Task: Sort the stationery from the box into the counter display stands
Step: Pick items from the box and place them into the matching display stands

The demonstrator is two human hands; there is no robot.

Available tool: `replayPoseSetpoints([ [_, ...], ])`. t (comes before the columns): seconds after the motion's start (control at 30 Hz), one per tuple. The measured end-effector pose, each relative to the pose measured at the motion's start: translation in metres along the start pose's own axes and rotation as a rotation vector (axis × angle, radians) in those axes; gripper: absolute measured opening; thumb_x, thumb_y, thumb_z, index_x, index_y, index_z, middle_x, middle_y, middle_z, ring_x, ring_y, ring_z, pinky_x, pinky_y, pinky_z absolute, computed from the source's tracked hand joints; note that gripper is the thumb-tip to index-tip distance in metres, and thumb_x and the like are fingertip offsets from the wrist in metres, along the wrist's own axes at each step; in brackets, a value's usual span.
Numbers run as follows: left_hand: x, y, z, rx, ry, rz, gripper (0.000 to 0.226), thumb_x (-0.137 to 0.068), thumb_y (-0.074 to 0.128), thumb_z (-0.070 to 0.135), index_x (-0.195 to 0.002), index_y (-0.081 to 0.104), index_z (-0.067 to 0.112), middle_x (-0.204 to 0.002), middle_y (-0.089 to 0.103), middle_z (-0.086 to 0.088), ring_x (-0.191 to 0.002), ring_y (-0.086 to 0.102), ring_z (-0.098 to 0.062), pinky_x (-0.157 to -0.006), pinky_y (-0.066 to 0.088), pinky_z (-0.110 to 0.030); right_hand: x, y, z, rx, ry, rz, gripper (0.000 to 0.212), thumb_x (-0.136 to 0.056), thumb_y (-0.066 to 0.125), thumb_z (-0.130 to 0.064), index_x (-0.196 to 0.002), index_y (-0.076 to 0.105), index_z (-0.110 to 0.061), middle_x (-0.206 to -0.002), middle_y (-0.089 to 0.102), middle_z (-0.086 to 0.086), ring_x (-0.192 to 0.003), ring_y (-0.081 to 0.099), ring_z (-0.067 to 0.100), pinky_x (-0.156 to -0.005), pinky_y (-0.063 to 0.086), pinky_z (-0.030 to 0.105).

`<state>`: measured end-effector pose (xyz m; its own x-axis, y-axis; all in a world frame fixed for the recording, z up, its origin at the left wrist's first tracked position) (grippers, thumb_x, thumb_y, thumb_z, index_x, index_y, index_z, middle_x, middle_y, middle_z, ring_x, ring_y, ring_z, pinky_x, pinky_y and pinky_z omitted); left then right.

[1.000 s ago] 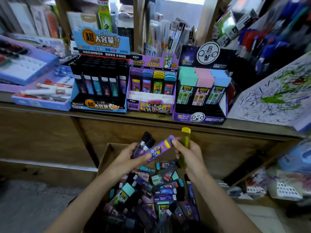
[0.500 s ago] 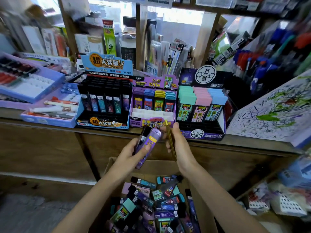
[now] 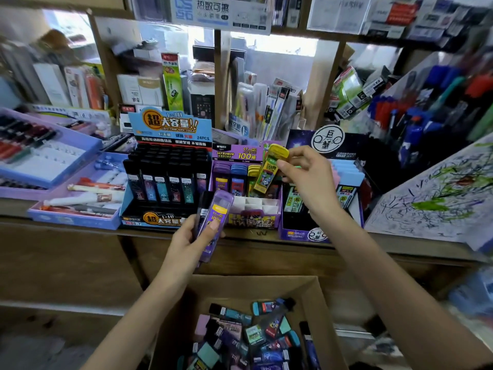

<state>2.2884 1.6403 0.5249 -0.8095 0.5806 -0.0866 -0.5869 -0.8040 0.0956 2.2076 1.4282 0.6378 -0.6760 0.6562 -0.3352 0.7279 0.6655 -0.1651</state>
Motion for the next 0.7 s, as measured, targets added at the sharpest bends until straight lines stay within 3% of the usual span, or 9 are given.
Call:
replayPoseSetpoints([
  [0.1,-0.002,-0.003,-0.003,0.022,-0.019,0.006,0.025,-0.078,0.067,0.054,-0.097,0.066,0.038,-0.094,0.073,0.003,-0.081,0.066,-0.013,-0.066,0.049,-0.028,-0.008,0.010,0.007,0.130,-0.019,-0.047,0.012,-0.084,0.069,-0.012,-0.085,0.061,-0.021,-0.086,0.065,0.001,-0.080,0.064,0.015,-0.074,0.057,0.032],
  [0.2,-0.003,-0.003,0.000,0.047,-0.023,0.023,0.019,-0.076,0.064,0.049,-0.093,0.068,0.042,-0.093,0.074,0.004,-0.083,0.067,-0.010,-0.063,0.053,-0.022,-0.006,0.018,0.015,0.211,-0.018,-0.095,0.017,-0.083,0.069,-0.011,-0.081,0.061,-0.026,-0.083,0.066,-0.001,-0.083,0.064,0.017,-0.082,0.055,0.044],
  [0.3,-0.002,-0.002,0.003,0.038,-0.029,0.027,0.014,-0.078,0.067,0.053,-0.089,0.067,0.045,-0.089,0.073,0.004,-0.080,0.064,-0.015,-0.063,0.048,-0.029,-0.007,0.022,0.021,0.237,0.009,-0.109,0.019,-0.083,0.069,-0.010,-0.079,0.061,-0.027,-0.081,0.067,-0.001,-0.081,0.065,0.016,-0.082,0.055,0.045],
  [0.37,-0.002,-0.001,0.005,0.041,-0.030,0.025,0.013,-0.078,0.066,0.053,-0.088,0.067,0.045,-0.087,0.073,0.004,-0.079,0.060,-0.020,-0.065,0.043,-0.032,-0.006,0.026,0.026,0.282,0.031,-0.121,0.009,-0.084,0.068,-0.011,-0.089,0.066,-0.019,-0.083,0.068,0.000,-0.081,0.066,0.016,-0.083,0.056,0.043],
  [0.5,0.001,0.001,0.009,0.076,-0.036,0.032,0.032,-0.071,0.061,0.052,-0.097,0.065,0.033,-0.085,0.073,0.002,-0.079,0.058,-0.020,-0.060,0.046,-0.025,-0.005,0.033,0.035,0.398,0.062,-0.127,0.022,-0.088,0.064,-0.015,-0.105,0.067,0.000,-0.098,0.070,0.014,-0.087,0.067,0.023,-0.084,0.055,0.042],
  [0.6,0.002,0.000,0.011,0.080,-0.040,0.038,0.041,-0.069,0.061,0.053,-0.102,0.063,0.029,-0.083,0.073,0.002,-0.075,0.061,-0.013,-0.056,0.049,-0.017,-0.005,0.035,0.034,0.535,0.035,-0.124,0.023,-0.090,0.062,-0.020,-0.092,0.071,0.001,-0.085,0.071,0.015,-0.077,0.067,0.024,-0.079,0.056,0.043],
  [0.7,0.003,-0.001,0.012,0.076,-0.033,0.039,0.041,-0.069,0.060,0.052,-0.102,0.063,0.028,-0.081,0.072,0.003,-0.072,0.061,-0.010,-0.056,0.048,-0.017,-0.002,0.034,0.031,0.671,0.029,-0.146,0.037,-0.091,0.060,-0.029,-0.073,0.069,0.002,-0.068,0.068,0.016,-0.066,0.067,0.026,-0.075,0.056,0.044],
])
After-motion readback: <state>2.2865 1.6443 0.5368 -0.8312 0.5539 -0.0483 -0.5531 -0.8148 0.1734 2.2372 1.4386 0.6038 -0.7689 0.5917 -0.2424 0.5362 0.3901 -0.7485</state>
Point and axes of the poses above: each hand's wrist, its own x-axis away from the middle knuckle, its own y-axis out of the palm, z = x × y, the point moved 5 cm from there along -x, towards the middle knuckle
